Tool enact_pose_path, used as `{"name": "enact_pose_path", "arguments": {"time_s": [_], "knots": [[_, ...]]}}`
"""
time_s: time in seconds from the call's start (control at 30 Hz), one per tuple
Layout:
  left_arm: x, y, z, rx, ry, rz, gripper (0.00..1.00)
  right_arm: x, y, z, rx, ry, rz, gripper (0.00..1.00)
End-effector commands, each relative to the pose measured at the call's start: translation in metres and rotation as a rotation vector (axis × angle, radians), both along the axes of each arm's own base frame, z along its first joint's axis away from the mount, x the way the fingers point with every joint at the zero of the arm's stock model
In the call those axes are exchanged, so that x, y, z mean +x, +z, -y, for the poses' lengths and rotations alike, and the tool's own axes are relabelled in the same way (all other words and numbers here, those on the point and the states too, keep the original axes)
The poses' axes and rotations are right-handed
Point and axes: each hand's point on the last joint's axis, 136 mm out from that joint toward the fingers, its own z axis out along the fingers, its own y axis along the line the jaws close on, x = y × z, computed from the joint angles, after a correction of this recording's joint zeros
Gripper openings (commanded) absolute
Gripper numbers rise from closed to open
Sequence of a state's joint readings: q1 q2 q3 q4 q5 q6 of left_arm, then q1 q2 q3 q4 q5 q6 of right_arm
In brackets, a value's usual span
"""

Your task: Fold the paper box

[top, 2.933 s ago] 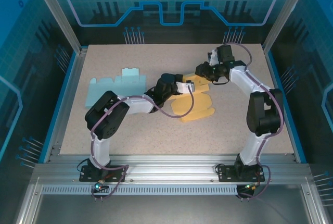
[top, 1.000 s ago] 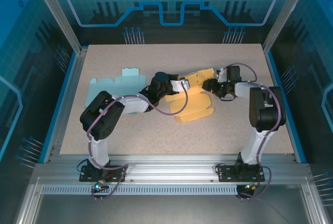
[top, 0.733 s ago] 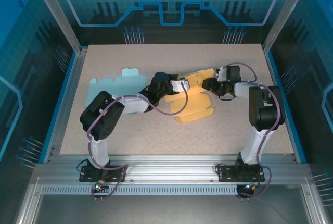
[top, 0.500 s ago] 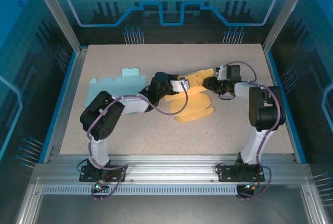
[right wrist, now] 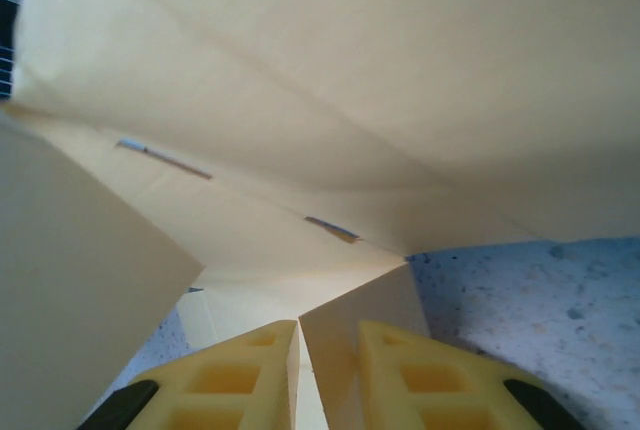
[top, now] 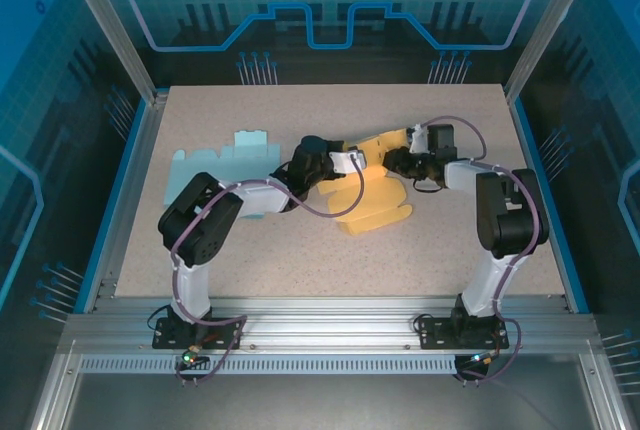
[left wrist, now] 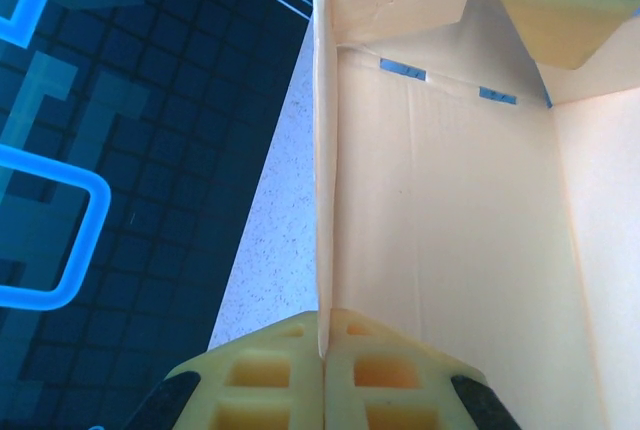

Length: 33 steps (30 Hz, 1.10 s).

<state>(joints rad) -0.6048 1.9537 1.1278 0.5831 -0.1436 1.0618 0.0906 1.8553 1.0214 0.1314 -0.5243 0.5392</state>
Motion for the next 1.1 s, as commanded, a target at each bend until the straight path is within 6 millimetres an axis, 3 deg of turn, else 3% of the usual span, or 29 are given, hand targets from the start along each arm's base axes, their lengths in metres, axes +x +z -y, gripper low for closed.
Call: {"name": "enact_pose_path", "arguments": {"time_s": [0.0,0.23,0.4,0.8,1.07], "knots": [[0.006,-0.004,0.003,0.038,0.003,0.004,0.0,-0.003,-0.008,-0.012,0.04,-0.002,-0.014,0.23],[0.006,-0.007,0.006,0.057,-0.002,0.007,0.0,-0.007,-0.031,-0.018,0.043,-0.011,-0.078,0.24],[0.005,-0.01,0.004,0.084,-0.008,0.018,0.0,-0.013,-0.031,-0.01,0.023,-0.032,-0.099,0.25],[0.0,-0.014,0.003,0.227,-0.066,0.176,0.0,-0.037,0.017,0.029,-0.045,-0.063,-0.029,0.37],[0.002,-0.021,0.008,0.261,-0.077,0.233,0.0,-0.029,0.049,0.082,-0.085,-0.174,0.008,0.37]]}}
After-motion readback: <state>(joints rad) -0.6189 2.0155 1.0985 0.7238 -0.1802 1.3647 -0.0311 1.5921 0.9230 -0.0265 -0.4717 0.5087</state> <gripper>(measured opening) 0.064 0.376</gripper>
